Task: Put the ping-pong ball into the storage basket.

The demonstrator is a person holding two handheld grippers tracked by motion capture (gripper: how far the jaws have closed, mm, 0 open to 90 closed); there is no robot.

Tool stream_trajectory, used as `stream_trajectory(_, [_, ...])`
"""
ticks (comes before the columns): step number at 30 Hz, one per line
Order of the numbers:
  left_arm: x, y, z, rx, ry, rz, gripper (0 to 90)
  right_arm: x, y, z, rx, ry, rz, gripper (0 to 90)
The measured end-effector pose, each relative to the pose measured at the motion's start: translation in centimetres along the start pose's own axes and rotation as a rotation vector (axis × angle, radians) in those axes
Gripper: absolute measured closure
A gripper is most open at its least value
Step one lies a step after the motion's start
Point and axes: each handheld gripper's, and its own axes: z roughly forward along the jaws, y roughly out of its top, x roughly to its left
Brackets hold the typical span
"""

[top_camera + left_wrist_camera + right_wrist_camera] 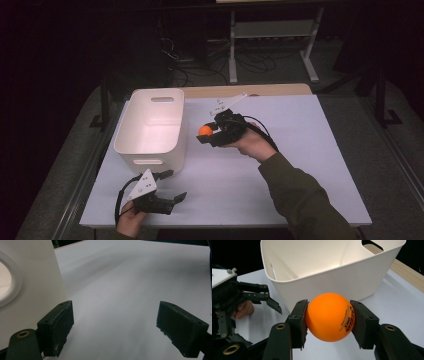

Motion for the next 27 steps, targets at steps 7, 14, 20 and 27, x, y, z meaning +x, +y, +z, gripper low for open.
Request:
stream_trajectory(7, [0.0, 0.0, 0.0, 0.001, 0.002, 0.001, 14.1, 0.1, 1.0, 0.2, -0.007, 0.007, -0.007, 49.7])
stream_trajectory(14, [0.0, 0.0, 0.0, -0.001, 0.002, -0.001, 14.1, 0.2, 2.1, 0.7, -0.014, 0.013, -0.018, 49.7])
stream_trajectory(20, [0.0, 0.0, 0.0, -0.003, 0.003, -0.004, 14.1, 0.3, 2.9, 1.0, -0.018, 0.019, -0.023, 49.7])
stream_trajectory(27, [0.0, 0.0, 0.0, -0.002, 0.004, -0.002, 14.2, 0.6, 3.9, 1.4, -0.024, 0.025, -0.031, 49.7])
